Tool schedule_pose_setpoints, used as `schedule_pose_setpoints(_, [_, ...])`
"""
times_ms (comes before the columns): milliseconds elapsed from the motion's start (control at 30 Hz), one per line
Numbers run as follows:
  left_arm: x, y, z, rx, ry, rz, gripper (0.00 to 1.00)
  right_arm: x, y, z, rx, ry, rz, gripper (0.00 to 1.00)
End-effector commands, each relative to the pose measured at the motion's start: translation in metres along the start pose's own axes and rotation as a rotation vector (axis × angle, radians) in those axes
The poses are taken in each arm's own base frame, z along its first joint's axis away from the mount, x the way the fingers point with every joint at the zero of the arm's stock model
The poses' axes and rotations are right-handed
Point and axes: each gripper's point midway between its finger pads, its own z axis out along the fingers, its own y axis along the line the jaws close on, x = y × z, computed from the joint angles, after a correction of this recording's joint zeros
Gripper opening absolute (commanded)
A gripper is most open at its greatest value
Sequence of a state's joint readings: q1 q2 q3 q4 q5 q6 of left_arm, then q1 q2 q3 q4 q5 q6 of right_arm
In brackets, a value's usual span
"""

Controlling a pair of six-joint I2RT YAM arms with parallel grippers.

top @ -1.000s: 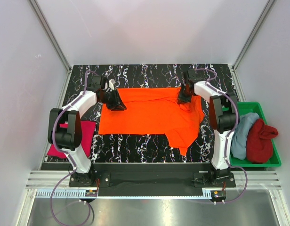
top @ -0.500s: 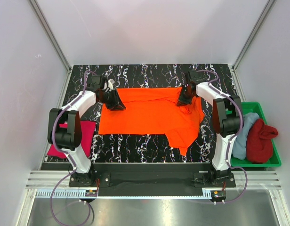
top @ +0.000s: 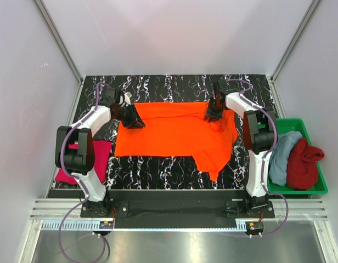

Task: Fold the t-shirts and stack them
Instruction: Fold the tshirt

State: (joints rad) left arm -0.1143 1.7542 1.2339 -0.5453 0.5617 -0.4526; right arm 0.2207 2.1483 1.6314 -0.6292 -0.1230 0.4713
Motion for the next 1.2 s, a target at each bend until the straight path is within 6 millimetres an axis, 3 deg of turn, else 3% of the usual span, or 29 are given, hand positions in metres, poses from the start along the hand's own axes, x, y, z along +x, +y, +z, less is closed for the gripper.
schedule_pose_setpoints(0, [-0.004, -0.010, -0.012, 0.038, -0.032, 0.027, 0.26, -0.014, 0.001, -0.004, 0.029, -0.037, -0.027, 0.35])
schedule_pose_setpoints(133, [-0.004, -0.010, -0.011, 0.040, -0.028, 0.022, 0.26, -0.013, 0.003, 0.004, 0.022, -0.020, -0.027, 0.34])
schedule_pose_setpoints(300, [-0.005, -0.010, -0.012, 0.042, -0.031, 0.021, 0.26, -0.018, 0.007, 0.003, 0.004, -0.025, -0.030, 0.26])
schedule_pose_setpoints(433, [-0.005, -0.010, -0.012, 0.039, -0.034, 0.024, 0.26, -0.022, 0.012, -0.010, -0.006, -0.048, -0.027, 0.10])
schedule_pose_setpoints(600, [-0.004, -0.010, -0.012, 0.039, -0.033, 0.023, 0.26, -0.013, 0.018, -0.024, -0.032, -0.004, -0.023, 0.00])
schedule_pose_setpoints(933, [-0.007, -0.009, -0.011, 0.036, -0.038, 0.022, 0.26, 0.010, 0.022, -0.051, -0.042, 0.026, -0.026, 0.00])
schedule_pose_setpoints(1167, [-0.010, -0.007, -0.013, 0.034, -0.048, 0.016, 0.26, 0.032, 0.025, -0.054, -0.043, 0.081, -0.012, 0.00])
